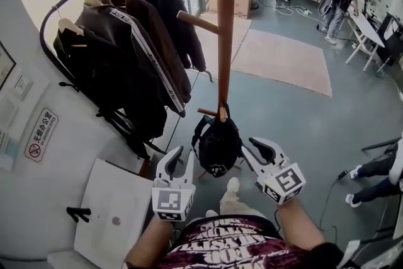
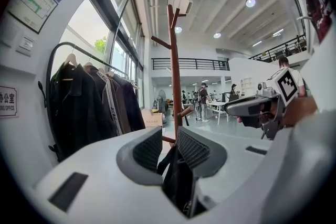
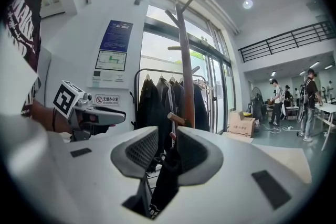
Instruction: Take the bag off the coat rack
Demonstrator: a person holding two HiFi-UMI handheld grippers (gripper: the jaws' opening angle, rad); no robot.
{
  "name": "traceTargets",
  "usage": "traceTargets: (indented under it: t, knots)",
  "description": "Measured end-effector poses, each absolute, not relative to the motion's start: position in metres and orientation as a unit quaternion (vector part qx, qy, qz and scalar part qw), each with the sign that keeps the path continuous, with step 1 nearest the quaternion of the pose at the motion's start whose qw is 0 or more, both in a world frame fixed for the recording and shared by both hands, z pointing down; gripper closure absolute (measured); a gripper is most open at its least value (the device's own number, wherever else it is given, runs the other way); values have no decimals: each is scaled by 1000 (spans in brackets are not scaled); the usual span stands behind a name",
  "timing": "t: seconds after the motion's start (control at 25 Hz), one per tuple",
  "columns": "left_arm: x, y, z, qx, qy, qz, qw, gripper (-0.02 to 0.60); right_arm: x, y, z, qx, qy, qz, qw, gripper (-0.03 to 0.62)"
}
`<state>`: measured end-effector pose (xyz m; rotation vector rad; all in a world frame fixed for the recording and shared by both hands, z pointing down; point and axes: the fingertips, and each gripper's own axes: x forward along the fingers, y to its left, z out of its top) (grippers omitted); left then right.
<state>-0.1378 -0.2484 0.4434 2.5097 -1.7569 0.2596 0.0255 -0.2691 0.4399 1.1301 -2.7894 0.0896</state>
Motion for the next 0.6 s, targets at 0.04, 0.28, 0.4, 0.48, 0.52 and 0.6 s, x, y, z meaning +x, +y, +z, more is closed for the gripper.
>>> traceTargets:
  t: [0.04, 0.28, 0.4, 0.48, 0.52, 0.6]
  knots:
    - [-137, -251, 443, 815, -572, 85, 34, 497, 25, -273, 441, 371, -926, 32, 66, 476]
    - [-129, -274, 448, 816, -569, 91, 34, 497, 20, -304, 450, 352, -933, 37, 68, 476]
    - [-127, -285, 456, 815, -570, 94, 44, 497, 17, -316, 457, 341, -936, 43, 74, 476]
    - [-125, -293, 458, 815, -569, 94, 47, 497, 14, -323, 459, 334, -938, 45, 78, 476]
    - [-124, -297, 459, 816, -568, 94, 48, 497, 13, -327, 461, 332, -939, 47, 81, 476]
    - [-120, -305, 461, 818, -566, 94, 50, 497, 12, -335, 466, 326, -940, 50, 88, 476]
